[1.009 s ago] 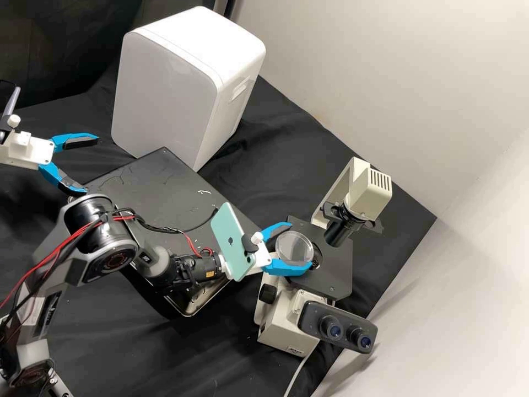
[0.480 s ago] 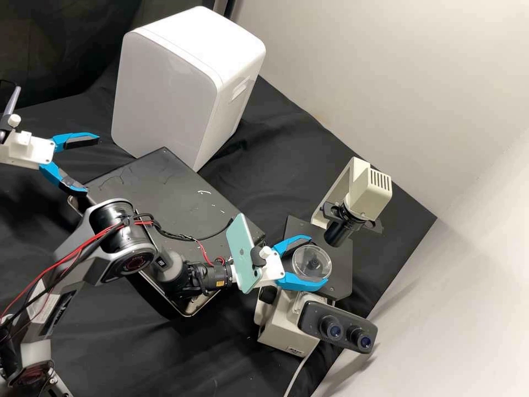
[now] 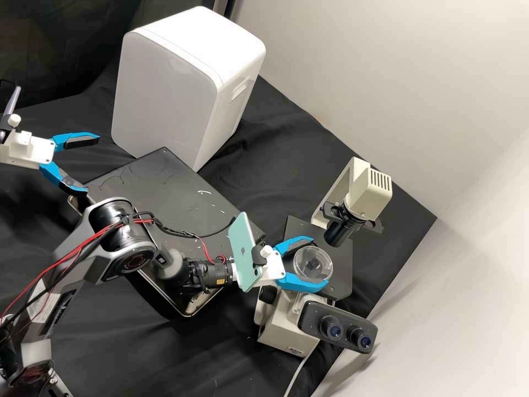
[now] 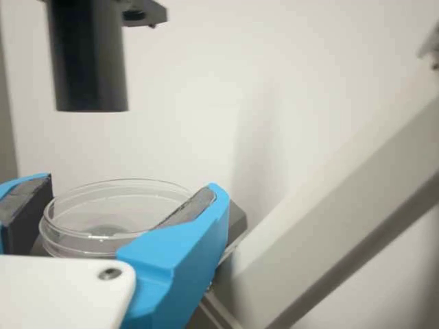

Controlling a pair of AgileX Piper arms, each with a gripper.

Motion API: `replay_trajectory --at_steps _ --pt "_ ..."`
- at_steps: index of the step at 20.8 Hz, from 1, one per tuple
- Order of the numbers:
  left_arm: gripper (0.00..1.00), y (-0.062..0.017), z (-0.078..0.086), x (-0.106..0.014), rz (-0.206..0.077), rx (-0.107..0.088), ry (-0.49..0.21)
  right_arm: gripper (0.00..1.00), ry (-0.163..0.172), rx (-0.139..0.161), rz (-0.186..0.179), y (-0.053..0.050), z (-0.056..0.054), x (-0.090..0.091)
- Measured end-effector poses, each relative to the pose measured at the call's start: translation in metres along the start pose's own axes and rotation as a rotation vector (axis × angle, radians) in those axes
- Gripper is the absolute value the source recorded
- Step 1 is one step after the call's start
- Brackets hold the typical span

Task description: Place the petri dish on the microscope

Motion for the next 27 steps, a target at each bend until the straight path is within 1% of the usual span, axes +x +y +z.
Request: replay_trajectory --at_steps 2,4,7,10,11,19,27 --pt "1.0 0.0 0.0 0.0 0.0 0.0 0.0 0.0 -0.009 0.008 0.01 -0.0004 -0.0008 0.0023" --pt "1.0 0.0 -0.0001 0.0 0.0 -0.001 0.001 0.0 -0.008 0.008 0.015 -0.0002 -0.0014 0.0037" --pt "1.0 0.0 -0.0001 0.0 0.0 -0.001 0.001 0.0 -0.013 -0.001 0.019 -0.0001 -0.0013 0.0048" --pt "1.0 0.0 0.0001 0.0 0.0 -0.001 0.001 0.0 -0.013 -0.001 0.019 -0.0001 -0.0014 0.005" --pt "1.0 0.0 0.0001 0.0 0.0 -0.001 0.001 1.0 -0.013 -0.001 0.019 -0.0001 -0.0014 0.005" --pt "1.0 0.0 0.0001 0.0 0.0 -0.001 0.001 1.0 -0.017 0.0 0.013 -0.0007 -0.001 0.005" --pt "1.0 0.0 0.0001 0.0 0.0 -0.001 0.001 1.0 -0.013 -0.003 0.01 -0.001 -0.0014 0.0051"
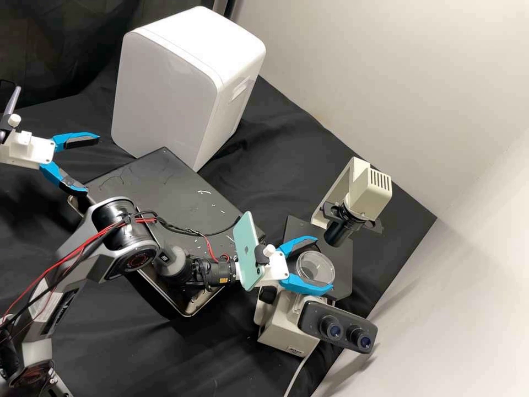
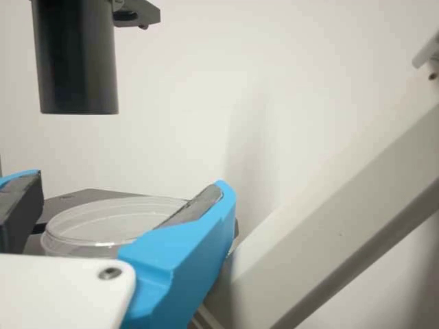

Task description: Place the petri dish on the microscope

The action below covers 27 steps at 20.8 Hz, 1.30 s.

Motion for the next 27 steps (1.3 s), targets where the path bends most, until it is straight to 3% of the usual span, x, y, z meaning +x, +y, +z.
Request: replay_trajectory --at_steps 5,7,8,9,10,12,13,14,17,27 --pt "1.0 0.0 0.0 0.0 0.0 0.0 0.0 1.0 -0.002 0.0 -0.007 0.0 0.0 0.0" --pt "1.0 0.0 0.0 0.0 0.0 0.0 0.0 1.0 -0.003 0.018 -0.013 0.001 -0.001 0.0" --pt "1.0 0.0 0.0 0.0 0.0 0.0 0.0 1.0 0.023 0.044 -0.034 0.0 -0.005 0.001" --pt "1.0 0.0 0.0 0.0 0.0 -0.001 0.001 1.0 0.08 0.04 -0.098 -0.005 -0.012 0.002" --pt "1.0 0.0 0.0 0.0 0.0 -0.001 0.001 1.0 0.14 0.007 -0.182 -0.012 -0.022 0.002" --pt "1.0 0.0 0.0 0.0 0.0 -0.001 0.001 1.0 0.179 -0.036 -0.268 -0.021 -0.03 -0.002" --pt "1.0 0.0 0.0 0.0 0.0 -0.001 0.001 1.0 0.19 -0.049 -0.288 -0.022 -0.032 -0.003" --pt "1.0 0.0 0.0 0.0 0.0 -0.001 0.001 1.0 0.185 -0.053 -0.297 -0.021 -0.033 -0.003" --pt "1.0 0.0 0.0 0.0 0.0 -0.001 0.001 1.0 0.183 -0.026 -0.3 -0.019 -0.035 -0.003" --pt "1.0 0.0005 0.0 0.001 0.003 0.0 0.0 1.0 0.17 -0.02 -0.301 -0.014 -0.037 -0.008"
